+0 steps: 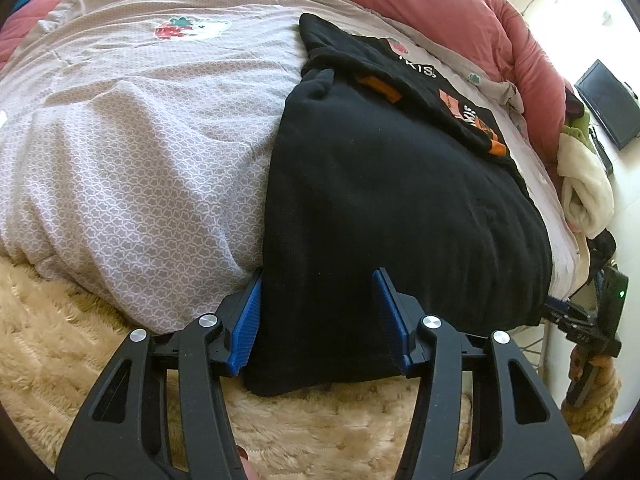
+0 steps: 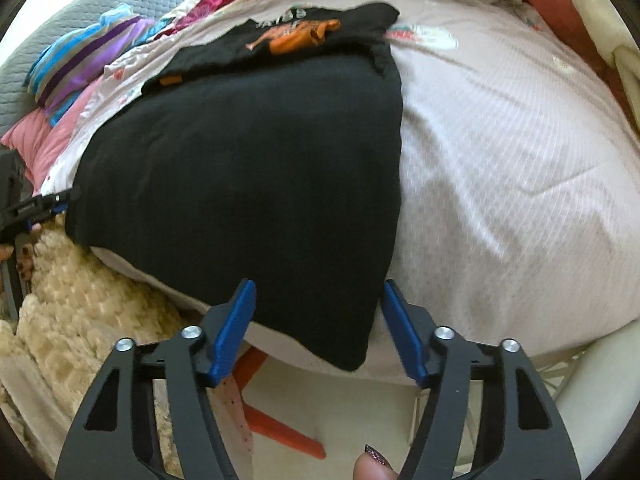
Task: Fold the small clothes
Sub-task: 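Close both tools on the black hem, then lift the held hem and fold it toward the collar with both tools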
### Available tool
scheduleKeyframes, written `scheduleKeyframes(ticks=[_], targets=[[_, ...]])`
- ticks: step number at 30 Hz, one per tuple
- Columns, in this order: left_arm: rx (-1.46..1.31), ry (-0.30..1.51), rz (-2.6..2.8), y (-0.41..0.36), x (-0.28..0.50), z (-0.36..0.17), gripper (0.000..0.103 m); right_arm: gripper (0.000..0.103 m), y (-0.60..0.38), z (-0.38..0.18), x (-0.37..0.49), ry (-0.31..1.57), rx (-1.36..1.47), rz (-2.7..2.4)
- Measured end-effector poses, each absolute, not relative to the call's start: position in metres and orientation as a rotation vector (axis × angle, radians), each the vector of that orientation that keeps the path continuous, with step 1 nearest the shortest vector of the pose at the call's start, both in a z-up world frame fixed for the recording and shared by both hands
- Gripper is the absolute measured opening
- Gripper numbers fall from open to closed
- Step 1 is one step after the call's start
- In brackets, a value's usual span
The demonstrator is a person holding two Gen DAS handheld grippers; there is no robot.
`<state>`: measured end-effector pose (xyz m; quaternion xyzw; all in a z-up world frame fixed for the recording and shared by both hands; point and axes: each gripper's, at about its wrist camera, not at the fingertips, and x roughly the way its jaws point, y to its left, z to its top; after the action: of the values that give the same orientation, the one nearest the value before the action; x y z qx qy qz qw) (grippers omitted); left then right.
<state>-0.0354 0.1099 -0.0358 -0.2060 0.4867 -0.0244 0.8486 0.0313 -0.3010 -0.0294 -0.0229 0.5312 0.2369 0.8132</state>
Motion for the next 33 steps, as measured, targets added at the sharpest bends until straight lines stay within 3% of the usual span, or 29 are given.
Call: scheduleKeyframes(ticks=[2, 4, 6, 8, 10, 22, 24, 33], targets=[[-0.432, 1.028, -0.051, 0.110, -0.035, -0.036, 0.045, 0.059, -0.303, -0.037, 0.030, 1.147, -0.043, 0.509], [-0.433, 1.027, -0.051, 0.110, -0.036, -0.036, 0.045, 0.052, -0.305, -0.042, 0.030, 1.147, -0.032, 0.521], [-0.438, 1.023, -0.046, 0.111, -0.036, -0.036, 0.042, 0.032, -0.309, -0.043, 0.030, 1.144, -0.013, 0.537], [-0.458, 1.005, -0.050, 0.113, -0.038, -0.032, 0.033, 0.013, -0.313, -0.041, 0.031, 1.145, 0.024, 0.569], [-0.490, 0.991, -0.066, 0.116, -0.041, -0.030, 0.029, 0.008, -0.318, -0.036, 0.031, 1.132, 0.064, 0.606], [-0.421, 1.065, -0.096, 0.107, -0.044, -0.033, 0.026, 0.006, -0.328, 0.025, 0.048, 0.905, 0.205, 0.699], [-0.414, 1.072, -0.089, 0.106, -0.044, -0.033, 0.003, 0.006, -0.330, 0.034, 0.052, 0.877, 0.210, 0.699], [-0.465, 0.941, -0.111, 0.115, -0.044, 0.008, 0.003, 0.006, -0.329, 0.050, 0.066, 0.805, 0.249, 0.681]])
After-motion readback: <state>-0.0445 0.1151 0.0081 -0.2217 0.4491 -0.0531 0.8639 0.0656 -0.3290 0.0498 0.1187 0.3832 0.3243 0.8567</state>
